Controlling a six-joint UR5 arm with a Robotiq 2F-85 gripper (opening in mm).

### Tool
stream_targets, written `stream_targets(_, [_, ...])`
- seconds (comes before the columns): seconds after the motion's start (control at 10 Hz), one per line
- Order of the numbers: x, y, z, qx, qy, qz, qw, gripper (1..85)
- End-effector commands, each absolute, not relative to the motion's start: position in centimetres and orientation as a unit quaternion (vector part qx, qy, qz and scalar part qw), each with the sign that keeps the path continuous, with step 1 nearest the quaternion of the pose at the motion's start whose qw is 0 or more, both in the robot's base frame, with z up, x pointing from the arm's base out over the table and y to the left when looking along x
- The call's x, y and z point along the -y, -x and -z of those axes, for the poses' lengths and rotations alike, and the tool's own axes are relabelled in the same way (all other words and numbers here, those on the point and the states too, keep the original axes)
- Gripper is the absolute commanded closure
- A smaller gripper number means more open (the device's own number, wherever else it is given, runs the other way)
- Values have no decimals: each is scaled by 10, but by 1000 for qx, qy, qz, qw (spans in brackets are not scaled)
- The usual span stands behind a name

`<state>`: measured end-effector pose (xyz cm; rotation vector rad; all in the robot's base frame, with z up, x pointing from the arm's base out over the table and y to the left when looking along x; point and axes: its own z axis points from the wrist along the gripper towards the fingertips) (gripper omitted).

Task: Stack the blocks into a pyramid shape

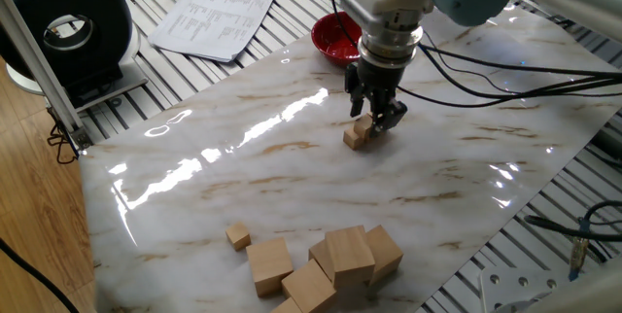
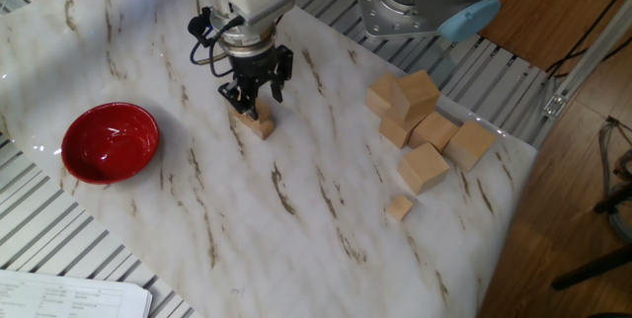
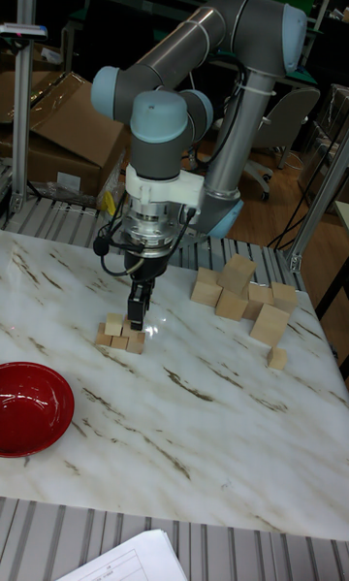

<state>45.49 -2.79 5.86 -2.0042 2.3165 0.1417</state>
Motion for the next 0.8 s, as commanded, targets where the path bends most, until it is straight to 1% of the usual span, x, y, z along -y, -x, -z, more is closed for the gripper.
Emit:
stream_targets(0.0, [39, -456, -61, -744, 665, -43, 43, 300])
stream_targets(0.1, [44, -456, -62, -742, 668, -39, 43, 293])
stream_targets(0.2, [43, -455, -61, -745, 663, -47, 48, 293])
stream_targets(0.4, [52, -453, -61, -741, 669, -42, 44, 293])
stream_targets(0.7, [65, -450, -53, -736, 675, -38, 46, 297])
